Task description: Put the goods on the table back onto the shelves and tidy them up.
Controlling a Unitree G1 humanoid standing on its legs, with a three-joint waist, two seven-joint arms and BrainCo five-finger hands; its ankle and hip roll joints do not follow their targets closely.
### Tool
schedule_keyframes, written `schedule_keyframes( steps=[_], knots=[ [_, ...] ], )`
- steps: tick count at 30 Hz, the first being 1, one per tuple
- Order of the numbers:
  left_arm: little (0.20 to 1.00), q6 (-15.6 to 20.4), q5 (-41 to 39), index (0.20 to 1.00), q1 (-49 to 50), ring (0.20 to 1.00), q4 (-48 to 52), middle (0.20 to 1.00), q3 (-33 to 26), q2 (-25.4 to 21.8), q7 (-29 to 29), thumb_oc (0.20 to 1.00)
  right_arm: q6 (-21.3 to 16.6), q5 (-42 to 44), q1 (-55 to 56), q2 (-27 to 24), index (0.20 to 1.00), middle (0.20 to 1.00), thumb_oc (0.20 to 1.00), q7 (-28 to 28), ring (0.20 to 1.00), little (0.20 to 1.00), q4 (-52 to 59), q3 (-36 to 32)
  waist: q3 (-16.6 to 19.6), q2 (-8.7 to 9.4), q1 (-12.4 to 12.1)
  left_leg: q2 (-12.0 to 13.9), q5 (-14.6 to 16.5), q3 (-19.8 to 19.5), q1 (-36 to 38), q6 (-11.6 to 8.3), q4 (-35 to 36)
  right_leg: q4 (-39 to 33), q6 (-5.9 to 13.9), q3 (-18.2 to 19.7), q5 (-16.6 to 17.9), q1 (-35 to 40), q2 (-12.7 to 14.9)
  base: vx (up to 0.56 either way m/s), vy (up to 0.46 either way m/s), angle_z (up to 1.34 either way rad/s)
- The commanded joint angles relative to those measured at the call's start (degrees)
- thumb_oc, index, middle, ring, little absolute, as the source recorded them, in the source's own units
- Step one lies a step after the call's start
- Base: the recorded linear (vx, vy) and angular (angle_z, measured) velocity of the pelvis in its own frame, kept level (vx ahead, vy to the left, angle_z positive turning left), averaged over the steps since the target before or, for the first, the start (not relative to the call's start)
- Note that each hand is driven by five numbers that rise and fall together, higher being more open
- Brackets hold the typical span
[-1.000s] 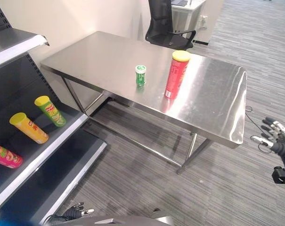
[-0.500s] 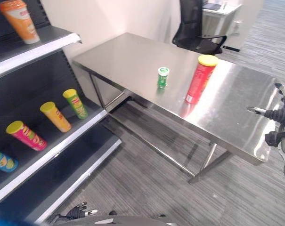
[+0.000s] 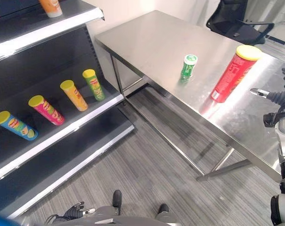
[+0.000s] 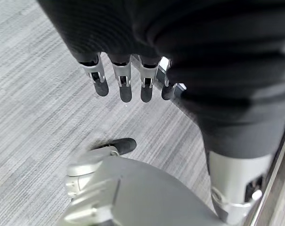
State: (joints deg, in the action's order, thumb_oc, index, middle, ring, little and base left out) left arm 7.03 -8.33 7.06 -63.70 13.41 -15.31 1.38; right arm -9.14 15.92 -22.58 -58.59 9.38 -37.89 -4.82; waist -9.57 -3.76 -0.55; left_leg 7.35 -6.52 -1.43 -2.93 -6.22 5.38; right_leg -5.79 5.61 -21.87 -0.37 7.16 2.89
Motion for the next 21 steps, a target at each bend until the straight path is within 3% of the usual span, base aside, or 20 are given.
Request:
schedule_keyframes(
  steps=[1,9,21],
  knots=[
    [1.0,0.68,-1.9,1.0,-4.01,1.0,-0.36,1.0,0.75,-2.72,-0.35,1.0,-4.47,6.28,-3.52,-3.4,1.0,1.0,1.0,-0.93,1.0,1.0,4.48,0.41,-1.32,3.38,-0.54,3.97,3.91,3.9,5.99,-5.09,-0.38,0.79,1.06,1.35,-5.8,-0.67,1.14,-0.02,-0.059,0.23],
    [1.0,0.63,-0.07,1.0,-2.86,1.0,-0.36,1.0,0.37,-1.69,0.7,1.0,-5.27,6.76,4.16,-3.64,1.0,1.0,1.0,-3.33,1.0,1.0,11.02,-6.35,-0.97,2.83,0.26,4.15,3.21,6.89,6.02,-5.29,-0.38,0.79,0.88,-1.35,-6.27,0.76,1.37,0.01,-0.019,0.2],
    [1.0,0.77,0.2,1.0,-3.53,1.0,1.16,1.0,1.5,-2.35,-0.66,1.0,-4.03,1.6,-2.92,-4.12,1.0,1.0,1.0,0.7,1.0,1.0,6.33,-1.09,-0.33,2.81,-0.23,3.45,4.38,7.16,6.95,-4.85,-0.38,0.79,1.17,-1.03,-5.88,1.24,1.75,0.0,0.005,-0.03]
  ],
)
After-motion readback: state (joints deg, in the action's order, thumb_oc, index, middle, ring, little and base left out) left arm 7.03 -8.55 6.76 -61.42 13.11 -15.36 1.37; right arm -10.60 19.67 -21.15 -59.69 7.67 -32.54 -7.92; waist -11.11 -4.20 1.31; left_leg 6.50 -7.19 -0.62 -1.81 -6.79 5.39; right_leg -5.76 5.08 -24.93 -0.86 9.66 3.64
